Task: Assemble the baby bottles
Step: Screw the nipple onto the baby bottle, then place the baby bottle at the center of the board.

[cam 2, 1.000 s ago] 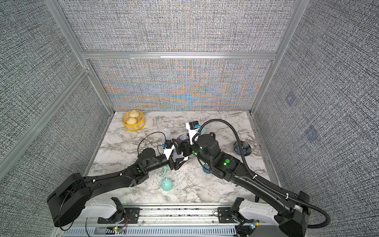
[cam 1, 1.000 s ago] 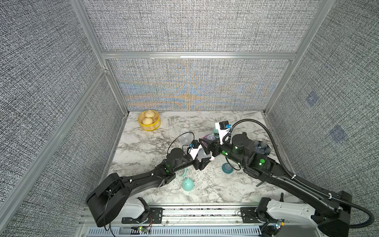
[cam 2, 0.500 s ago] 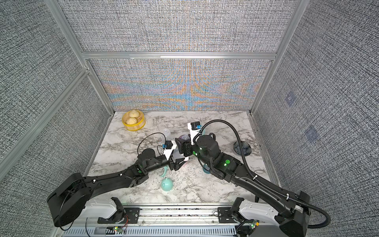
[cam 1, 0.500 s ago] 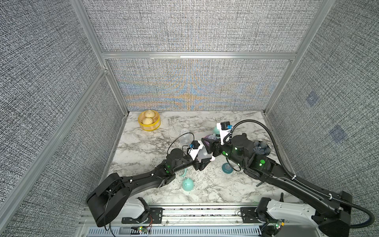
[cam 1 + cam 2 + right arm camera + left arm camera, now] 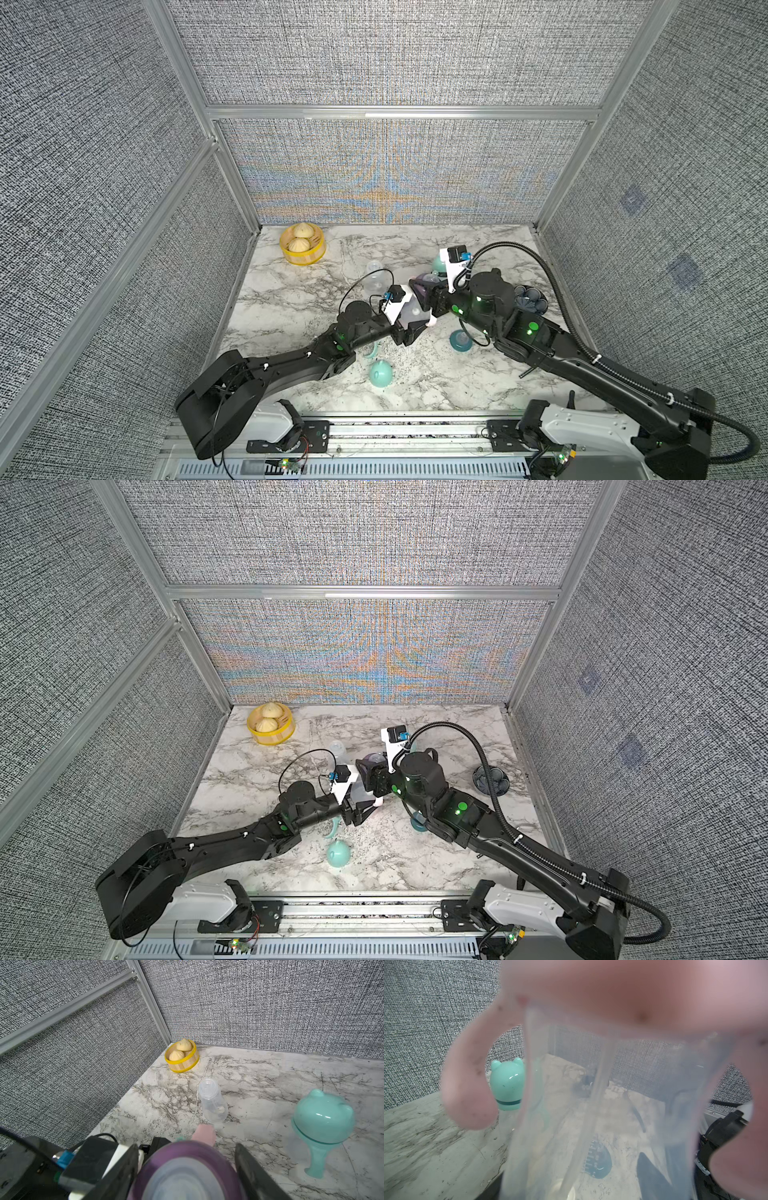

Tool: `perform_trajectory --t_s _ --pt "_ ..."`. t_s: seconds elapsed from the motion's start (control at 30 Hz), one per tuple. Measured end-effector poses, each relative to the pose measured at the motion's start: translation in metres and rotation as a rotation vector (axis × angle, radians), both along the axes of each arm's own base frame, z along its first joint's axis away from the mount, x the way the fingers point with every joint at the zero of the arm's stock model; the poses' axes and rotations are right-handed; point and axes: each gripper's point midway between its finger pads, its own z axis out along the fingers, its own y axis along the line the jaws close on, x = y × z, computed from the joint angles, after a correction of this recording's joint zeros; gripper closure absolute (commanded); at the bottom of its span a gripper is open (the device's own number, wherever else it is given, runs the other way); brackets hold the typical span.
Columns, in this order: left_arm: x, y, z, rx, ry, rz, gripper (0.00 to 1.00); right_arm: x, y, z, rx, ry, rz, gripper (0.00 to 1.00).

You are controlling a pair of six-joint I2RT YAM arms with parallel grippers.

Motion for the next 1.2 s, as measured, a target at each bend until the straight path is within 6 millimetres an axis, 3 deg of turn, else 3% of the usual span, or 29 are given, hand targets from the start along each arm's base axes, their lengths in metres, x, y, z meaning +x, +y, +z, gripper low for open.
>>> perform_trajectory --t_s 0.13,0.17,0.6,0.83,1.03,1.2 --pt "0.0 -0.001 0.001 -0.006 -0.006 -0.002 0.03 0.0 -0.002 0.001 -0.004 0.001 0.001 0.54" --pt "0.0 -0.001 0.002 -0.008 -0.006 0.0 0.0 0.0 -0.002 0.002 -0.005 0.0 0.002 0.54" --pt "0.007 -0.004 0.0 -0.013 0.001 0.016 0.0 0.005 -0.013 0.001 -0.068 -0.025 -0.027 0.55" --pt "0.007 -0.003 -0.013 0.049 0.015 0.016 0.0 0.017 -0.042 -0.002 -0.128 -0.036 -0.135 0.55" --pt "0.008 0.004 -0.02 0.1 0.018 0.043 0.0 0.02 -0.067 -0.033 -0.195 -0.014 -0.196 0.55" --pt "0.015 0.011 -0.03 0.141 0.037 0.097 0.0 0.02 -0.071 -0.069 -0.287 0.003 -0.175 0.55"
